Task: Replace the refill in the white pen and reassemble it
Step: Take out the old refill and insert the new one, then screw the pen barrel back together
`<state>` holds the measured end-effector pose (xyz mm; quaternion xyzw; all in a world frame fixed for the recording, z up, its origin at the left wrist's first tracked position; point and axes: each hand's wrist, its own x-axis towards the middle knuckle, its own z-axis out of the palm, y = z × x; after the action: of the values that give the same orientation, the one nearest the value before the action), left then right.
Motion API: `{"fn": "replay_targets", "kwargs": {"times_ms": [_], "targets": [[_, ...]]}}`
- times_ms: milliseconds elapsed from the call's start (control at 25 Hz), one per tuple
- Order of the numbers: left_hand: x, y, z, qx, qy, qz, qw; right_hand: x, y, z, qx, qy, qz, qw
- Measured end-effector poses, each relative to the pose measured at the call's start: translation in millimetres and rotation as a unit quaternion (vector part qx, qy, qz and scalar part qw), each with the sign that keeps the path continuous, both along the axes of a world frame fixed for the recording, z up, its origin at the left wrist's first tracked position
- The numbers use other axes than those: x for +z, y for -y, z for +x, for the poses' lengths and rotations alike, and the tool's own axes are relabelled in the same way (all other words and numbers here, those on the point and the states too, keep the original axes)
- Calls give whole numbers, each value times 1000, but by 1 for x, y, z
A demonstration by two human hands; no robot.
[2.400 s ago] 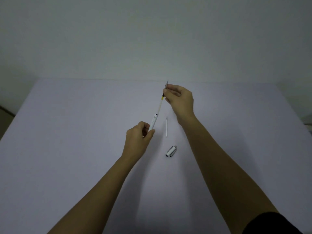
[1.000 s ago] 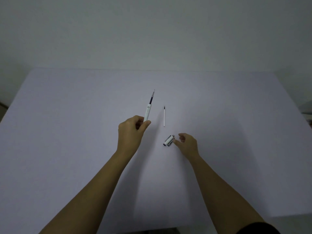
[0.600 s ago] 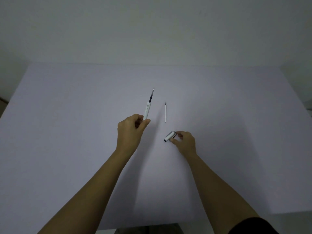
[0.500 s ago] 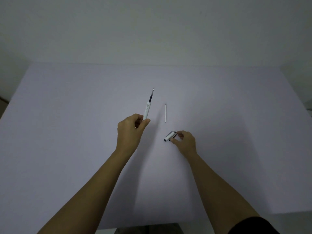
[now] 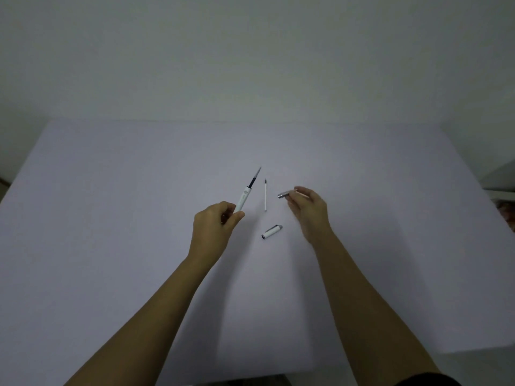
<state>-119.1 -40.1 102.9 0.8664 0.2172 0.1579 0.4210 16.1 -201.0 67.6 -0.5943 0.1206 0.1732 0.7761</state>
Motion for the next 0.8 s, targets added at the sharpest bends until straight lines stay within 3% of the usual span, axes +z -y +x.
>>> {"fn": "replay_targets", "kwargs": {"times_ms": [120, 320, 800], "targets": [[7, 3, 3, -15, 2, 17, 1000, 42, -11, 11, 13, 35, 65, 997], [18, 1, 3, -19, 10, 44, 999, 84, -20, 9, 53, 79, 92, 991], [34, -2, 1, -26, 1, 65, 998, 93, -24, -2, 106, 110, 42, 987]]}}
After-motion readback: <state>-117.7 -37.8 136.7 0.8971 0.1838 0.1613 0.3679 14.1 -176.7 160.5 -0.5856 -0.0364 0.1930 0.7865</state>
